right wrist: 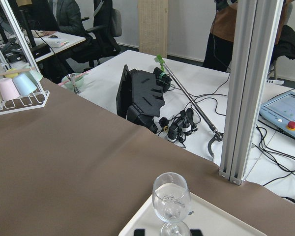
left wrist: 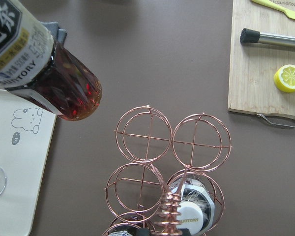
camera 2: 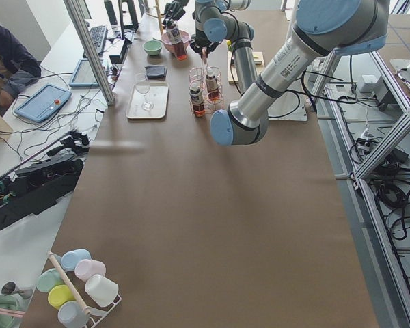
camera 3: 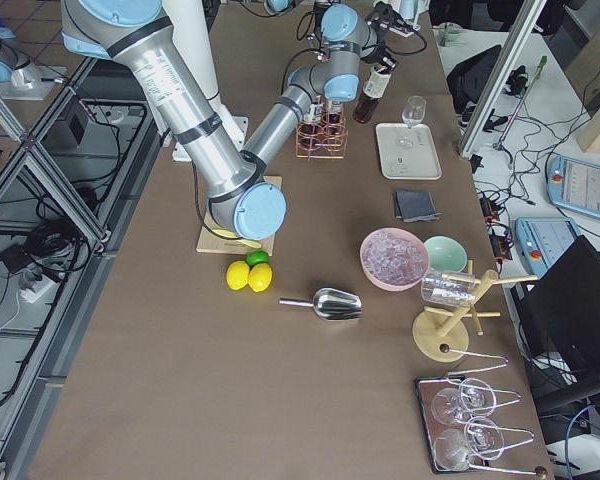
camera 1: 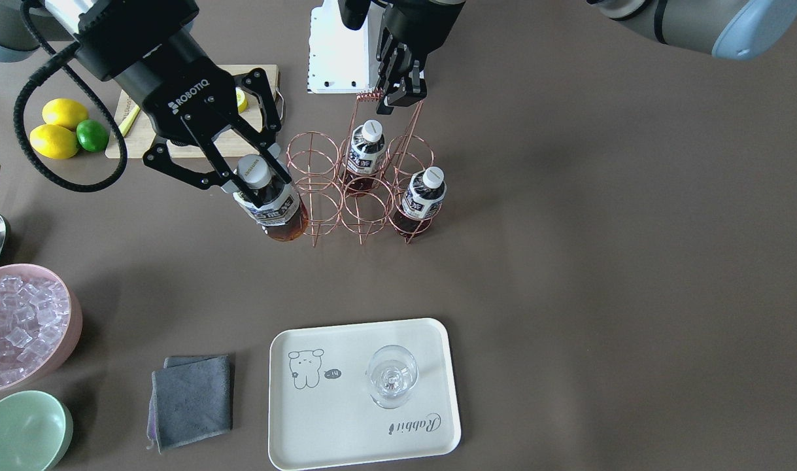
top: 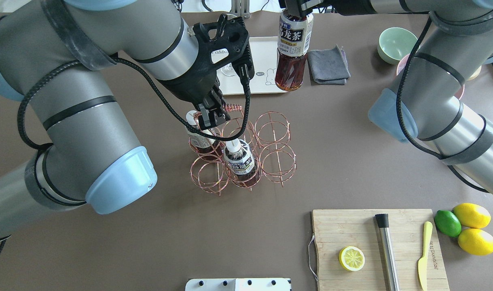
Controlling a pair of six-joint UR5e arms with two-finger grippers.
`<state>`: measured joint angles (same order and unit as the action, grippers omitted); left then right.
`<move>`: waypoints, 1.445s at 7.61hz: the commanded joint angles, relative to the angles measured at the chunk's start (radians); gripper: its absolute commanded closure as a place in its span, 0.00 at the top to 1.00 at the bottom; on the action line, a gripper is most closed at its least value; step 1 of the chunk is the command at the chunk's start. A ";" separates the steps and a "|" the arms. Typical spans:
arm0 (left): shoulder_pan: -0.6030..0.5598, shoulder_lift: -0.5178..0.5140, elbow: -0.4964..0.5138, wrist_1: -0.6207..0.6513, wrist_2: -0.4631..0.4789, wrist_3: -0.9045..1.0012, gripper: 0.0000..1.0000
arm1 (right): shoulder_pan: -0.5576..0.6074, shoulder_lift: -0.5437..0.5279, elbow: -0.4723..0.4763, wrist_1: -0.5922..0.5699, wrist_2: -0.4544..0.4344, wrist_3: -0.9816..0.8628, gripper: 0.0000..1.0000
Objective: Take tea from basket to plate
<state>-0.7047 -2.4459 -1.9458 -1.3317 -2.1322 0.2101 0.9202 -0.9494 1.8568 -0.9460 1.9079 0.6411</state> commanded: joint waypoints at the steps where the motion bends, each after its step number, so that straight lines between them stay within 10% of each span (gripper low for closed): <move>1: -0.013 -0.001 -0.018 0.029 0.000 0.002 0.00 | 0.045 -0.002 -0.051 0.007 -0.041 -0.032 0.00; 6: -0.056 0.004 -0.054 0.091 -0.002 0.012 0.00 | 0.017 0.171 -0.594 0.472 -0.225 -0.020 0.00; 11: -0.165 0.069 -0.055 0.092 -0.009 0.091 0.00 | -0.128 0.158 -0.737 0.642 -0.416 0.000 0.00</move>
<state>-0.8287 -2.4124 -2.0010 -1.2411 -2.1349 0.2294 0.8454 -0.7778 1.1479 -0.3349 1.5646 0.6431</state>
